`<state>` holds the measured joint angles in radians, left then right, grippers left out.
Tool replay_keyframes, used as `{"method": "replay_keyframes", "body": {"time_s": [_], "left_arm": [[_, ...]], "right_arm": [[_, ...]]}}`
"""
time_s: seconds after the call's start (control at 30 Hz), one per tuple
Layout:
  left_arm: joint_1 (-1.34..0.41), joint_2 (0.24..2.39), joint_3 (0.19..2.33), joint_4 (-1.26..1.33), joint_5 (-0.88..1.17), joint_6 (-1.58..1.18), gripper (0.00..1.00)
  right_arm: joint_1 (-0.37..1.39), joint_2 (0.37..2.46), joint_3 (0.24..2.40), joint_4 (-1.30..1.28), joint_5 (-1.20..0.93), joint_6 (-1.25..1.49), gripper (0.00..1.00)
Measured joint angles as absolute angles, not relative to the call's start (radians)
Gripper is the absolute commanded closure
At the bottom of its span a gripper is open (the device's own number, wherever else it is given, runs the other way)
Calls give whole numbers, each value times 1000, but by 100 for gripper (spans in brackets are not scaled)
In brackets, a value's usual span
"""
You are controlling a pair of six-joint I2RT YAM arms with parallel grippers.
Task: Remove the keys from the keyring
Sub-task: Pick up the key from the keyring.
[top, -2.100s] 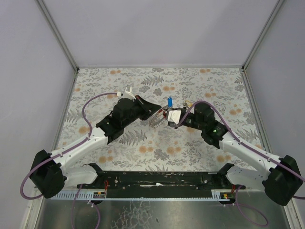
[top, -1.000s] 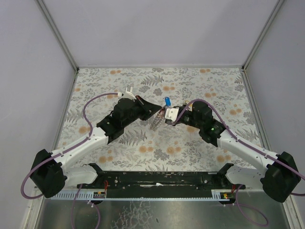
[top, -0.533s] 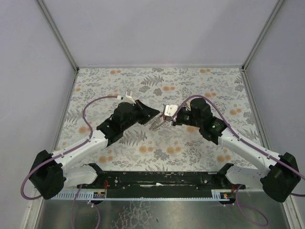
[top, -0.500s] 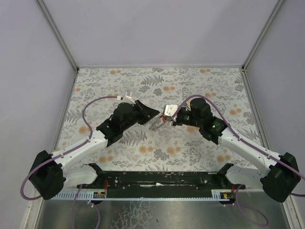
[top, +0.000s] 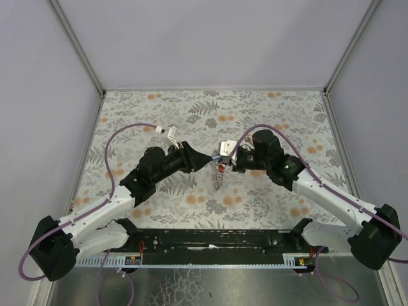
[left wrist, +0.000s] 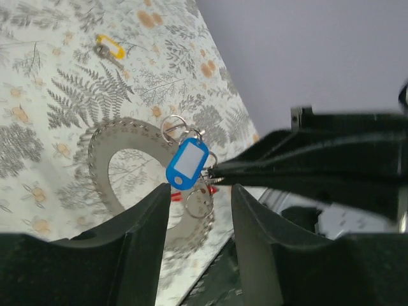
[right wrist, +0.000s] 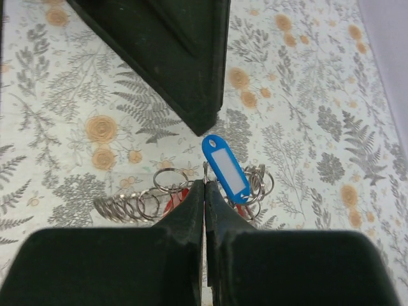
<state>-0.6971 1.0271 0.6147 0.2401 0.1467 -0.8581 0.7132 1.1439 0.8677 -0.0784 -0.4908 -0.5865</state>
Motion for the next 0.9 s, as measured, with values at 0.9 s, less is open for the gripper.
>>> {"method": "replay_keyframes", "body": {"time_s": [0.9], "left_arm": [[-705,1003,386,686,727,-222,64]], "right_arm": [[711,1146,961,-305,-707,-620,100]]}}
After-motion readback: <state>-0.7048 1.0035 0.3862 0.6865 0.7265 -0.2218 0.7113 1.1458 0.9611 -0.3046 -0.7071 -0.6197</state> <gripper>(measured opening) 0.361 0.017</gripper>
